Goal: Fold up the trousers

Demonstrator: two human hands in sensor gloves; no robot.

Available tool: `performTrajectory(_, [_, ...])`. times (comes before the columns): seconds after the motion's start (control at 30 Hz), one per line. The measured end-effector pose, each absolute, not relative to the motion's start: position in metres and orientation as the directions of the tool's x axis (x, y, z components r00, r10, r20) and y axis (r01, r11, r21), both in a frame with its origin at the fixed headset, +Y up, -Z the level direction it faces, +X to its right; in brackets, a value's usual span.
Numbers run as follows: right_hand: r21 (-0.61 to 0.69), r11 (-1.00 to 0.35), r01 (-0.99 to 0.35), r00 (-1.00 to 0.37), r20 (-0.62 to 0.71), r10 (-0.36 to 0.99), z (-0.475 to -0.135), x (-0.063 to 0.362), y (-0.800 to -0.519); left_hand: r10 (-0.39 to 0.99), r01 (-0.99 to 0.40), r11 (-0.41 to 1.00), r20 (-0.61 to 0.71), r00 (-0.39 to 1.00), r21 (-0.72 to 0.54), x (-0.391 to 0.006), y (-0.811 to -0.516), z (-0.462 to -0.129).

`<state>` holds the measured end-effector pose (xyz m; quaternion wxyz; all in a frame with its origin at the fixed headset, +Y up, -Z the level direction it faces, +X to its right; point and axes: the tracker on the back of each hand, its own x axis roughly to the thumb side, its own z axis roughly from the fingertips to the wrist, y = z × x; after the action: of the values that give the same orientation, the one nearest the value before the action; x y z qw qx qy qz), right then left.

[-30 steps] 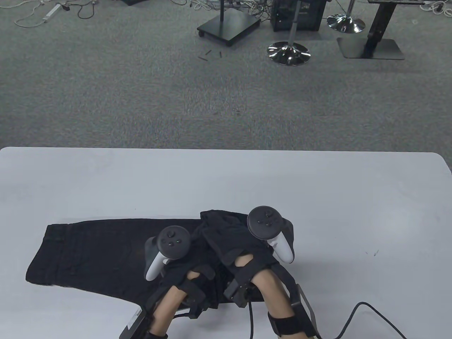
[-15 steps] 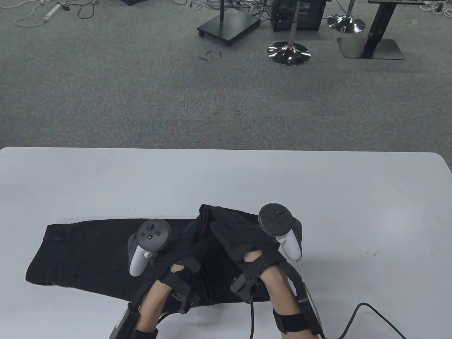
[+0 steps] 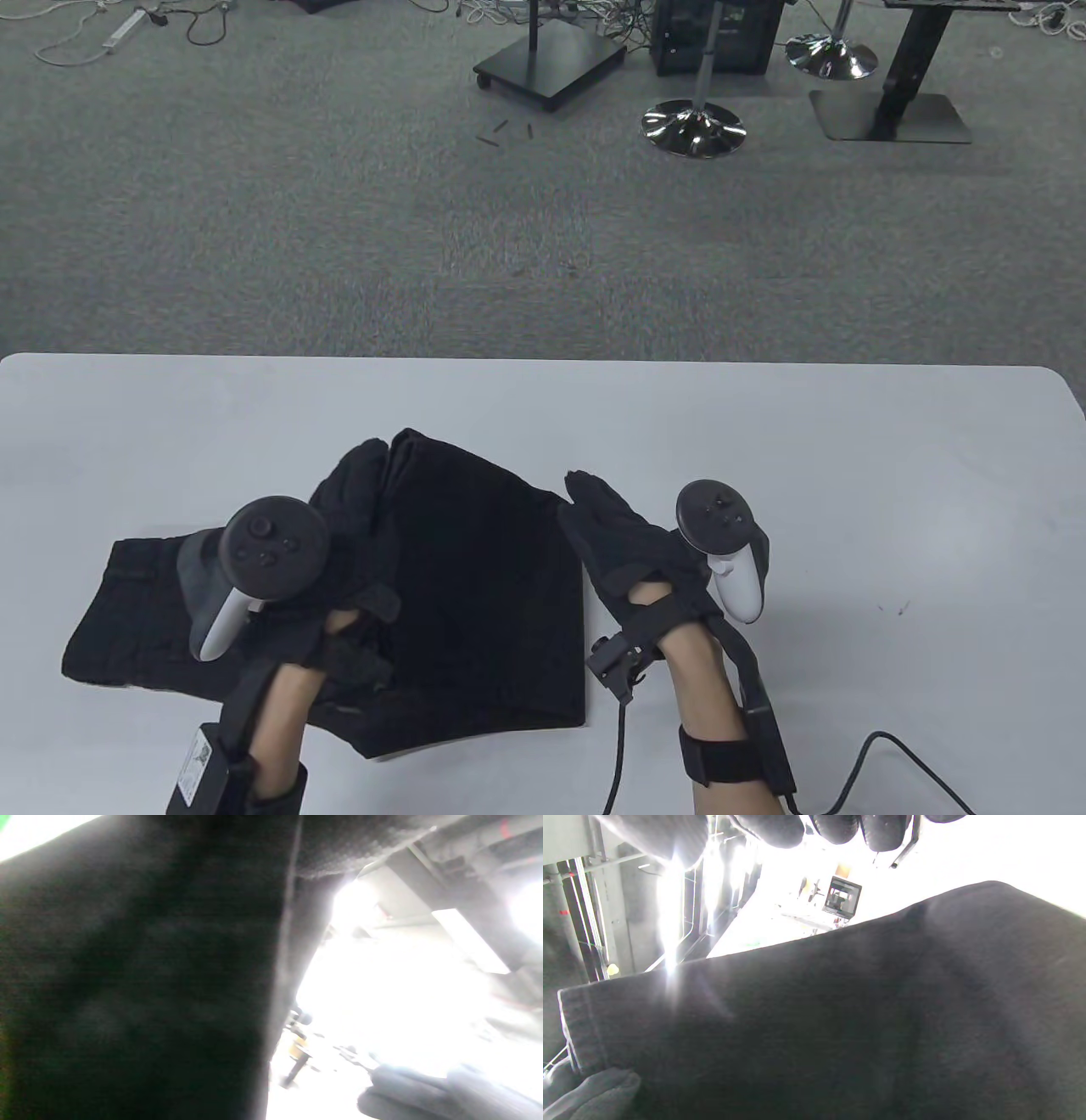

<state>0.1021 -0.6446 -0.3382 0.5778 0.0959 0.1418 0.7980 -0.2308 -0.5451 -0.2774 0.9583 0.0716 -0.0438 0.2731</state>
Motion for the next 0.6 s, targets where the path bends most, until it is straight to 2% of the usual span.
performTrajectory(0.17, [0.349,-0.302,-0.887,-0.325,-0.010,0.946,-0.339,0.099,-0.647,0.434,-0.425,0.887,-0.016,0.901,0.181,-0.271,-0.534,-0.281])
performTrajectory(0.3, [0.359,-0.309,-0.881,-0.337,-0.016,0.941,-0.340,0.098,-0.650,0.388,-0.359,0.913,-0.141,0.911,0.194,-0.305,-0.540,-0.286])
performTrajectory(0.43, [0.366,-0.317,-0.875,-0.350,-0.025,0.937,-0.341,0.096,-0.654,0.357,-0.336,0.934,-0.297,0.886,0.123,-0.350,-0.567,-0.298])
performTrajectory(0.6, [0.385,-0.333,-0.861,-0.374,-0.035,0.927,-0.343,0.092,-0.659,0.294,-0.325,0.946,-0.467,0.834,0.016,-0.398,-0.622,-0.314])
